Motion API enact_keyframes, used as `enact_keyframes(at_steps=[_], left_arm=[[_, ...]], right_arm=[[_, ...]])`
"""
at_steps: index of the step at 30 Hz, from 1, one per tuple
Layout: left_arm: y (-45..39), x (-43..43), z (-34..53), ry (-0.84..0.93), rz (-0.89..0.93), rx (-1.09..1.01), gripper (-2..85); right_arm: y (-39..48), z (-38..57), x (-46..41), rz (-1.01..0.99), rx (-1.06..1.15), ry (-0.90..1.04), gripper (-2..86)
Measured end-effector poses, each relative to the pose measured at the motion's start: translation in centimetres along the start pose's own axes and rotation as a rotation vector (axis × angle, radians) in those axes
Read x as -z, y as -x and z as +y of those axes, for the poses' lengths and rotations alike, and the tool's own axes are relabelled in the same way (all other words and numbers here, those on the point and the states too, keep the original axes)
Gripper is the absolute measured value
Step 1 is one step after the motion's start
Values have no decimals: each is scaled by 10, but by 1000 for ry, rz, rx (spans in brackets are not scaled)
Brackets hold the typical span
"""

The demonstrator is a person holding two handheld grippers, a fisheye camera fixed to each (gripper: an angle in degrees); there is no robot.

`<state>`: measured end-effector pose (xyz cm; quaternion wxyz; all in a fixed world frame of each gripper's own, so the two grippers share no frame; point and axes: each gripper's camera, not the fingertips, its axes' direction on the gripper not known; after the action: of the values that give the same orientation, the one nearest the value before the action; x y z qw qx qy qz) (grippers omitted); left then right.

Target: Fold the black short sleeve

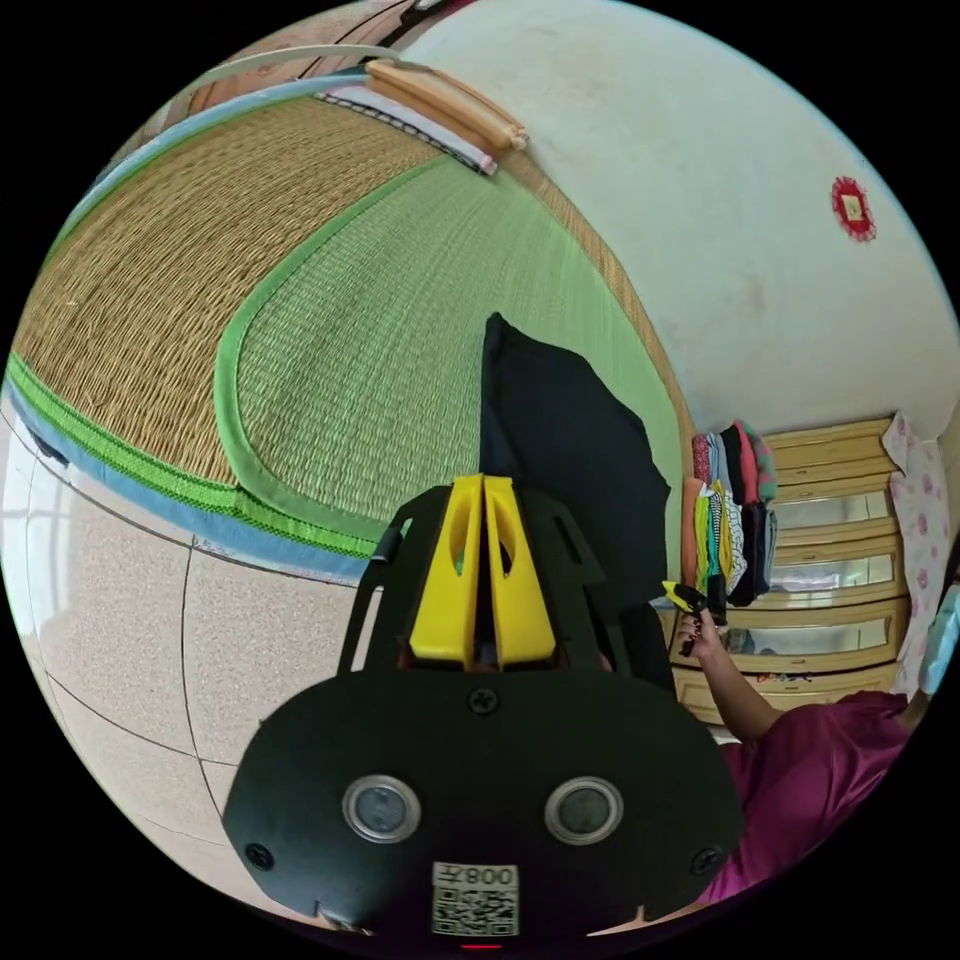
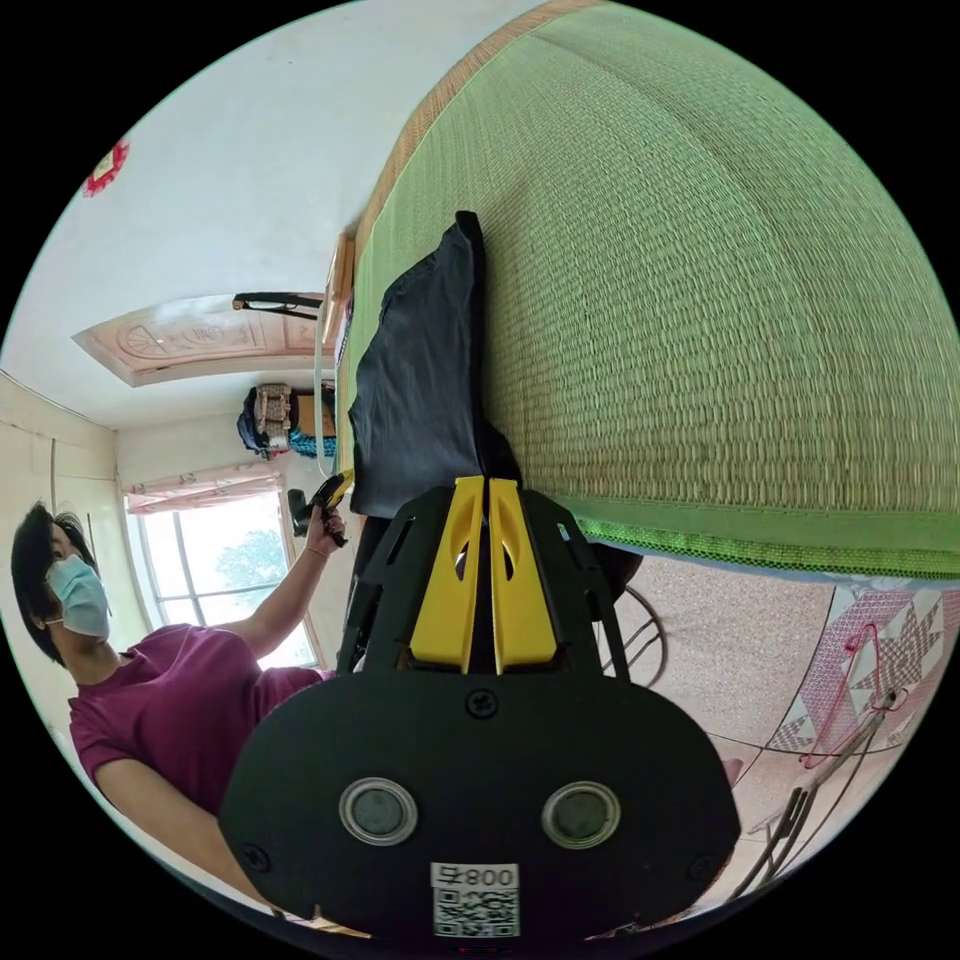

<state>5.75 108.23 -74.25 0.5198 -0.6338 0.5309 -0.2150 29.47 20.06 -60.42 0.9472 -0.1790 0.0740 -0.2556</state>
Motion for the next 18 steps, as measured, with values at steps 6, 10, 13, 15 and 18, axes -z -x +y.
enact_keyframes(at_steps=[6,10,13,15,18], left_arm=[[-20,-8,-10,76,-70,-48,16],[-16,13,-10,10,-29,-5,8],[-3,24,-3,-23,-59,97,4],[1,33,0,-55,-3,130,3],[-19,35,-7,-67,45,57,2]], right_arm=[[-7,6,-1,-29,-14,-18,5],[-9,8,-3,-35,-10,-11,4],[-14,10,-5,-52,-18,-17,4],[-17,12,-5,-67,-23,-26,4],[-19,15,-5,-79,-28,-35,4]])
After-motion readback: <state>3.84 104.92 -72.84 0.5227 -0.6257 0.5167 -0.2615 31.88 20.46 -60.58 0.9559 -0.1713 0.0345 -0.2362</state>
